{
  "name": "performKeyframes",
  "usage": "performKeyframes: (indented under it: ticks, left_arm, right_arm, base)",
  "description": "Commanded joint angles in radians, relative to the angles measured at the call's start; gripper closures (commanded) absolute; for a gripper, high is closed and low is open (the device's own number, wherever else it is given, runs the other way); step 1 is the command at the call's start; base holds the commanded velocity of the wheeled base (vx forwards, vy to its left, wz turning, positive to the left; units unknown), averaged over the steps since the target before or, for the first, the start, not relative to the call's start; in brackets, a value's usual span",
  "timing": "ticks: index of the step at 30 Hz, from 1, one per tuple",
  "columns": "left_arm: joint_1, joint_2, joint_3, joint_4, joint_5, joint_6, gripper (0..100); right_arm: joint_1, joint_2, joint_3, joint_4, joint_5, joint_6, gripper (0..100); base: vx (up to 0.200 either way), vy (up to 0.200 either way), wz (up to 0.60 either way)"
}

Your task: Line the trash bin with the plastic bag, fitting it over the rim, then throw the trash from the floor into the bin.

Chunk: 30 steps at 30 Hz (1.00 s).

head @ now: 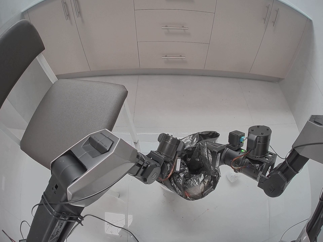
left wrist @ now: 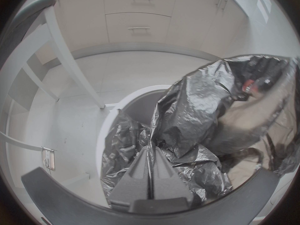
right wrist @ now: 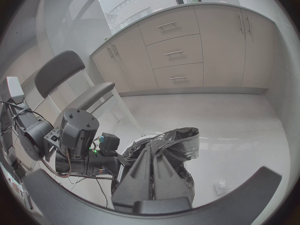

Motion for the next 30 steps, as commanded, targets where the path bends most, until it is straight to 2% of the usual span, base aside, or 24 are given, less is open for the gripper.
performKeyframes:
  ticks: [1,16,25,27,28,30]
  left_arm:
    - [0.028,0.019,0.0,-0.002,0.001,0.001,100]
    - [0.04,0.016,0.011,-0.007,0.001,-0.015,100]
    - [0.043,-0.168,0.19,-0.03,0.008,-0.05,100]
    - [0.043,-0.171,0.195,-0.033,0.008,-0.052,100]
    - [0.043,-0.205,0.264,-0.096,0.011,-0.058,100]
    - [0.043,-0.217,0.313,-0.143,0.011,-0.055,100]
  right_arm:
    - [0.001,0.021,-0.003,-0.001,0.001,0.0,100]
    - [0.004,0.041,0.001,-0.056,-0.004,0.0,100]
    - [0.014,0.04,0.009,-0.055,-0.004,0.002,100]
    - [0.015,0.04,0.009,-0.055,-0.004,0.003,100]
    - [0.021,0.04,0.011,-0.055,-0.005,0.019,100]
    - [0.029,0.041,0.012,-0.055,-0.005,0.028,100]
  base:
    - [0.0,0.0,0.0]
    - [0.0,0.0,0.0]
    - [0.0,0.0,0.0]
    - [0.0,0.0,0.0]
    - [0.0,0.0,0.0]
    - [0.0,0.0,0.0]
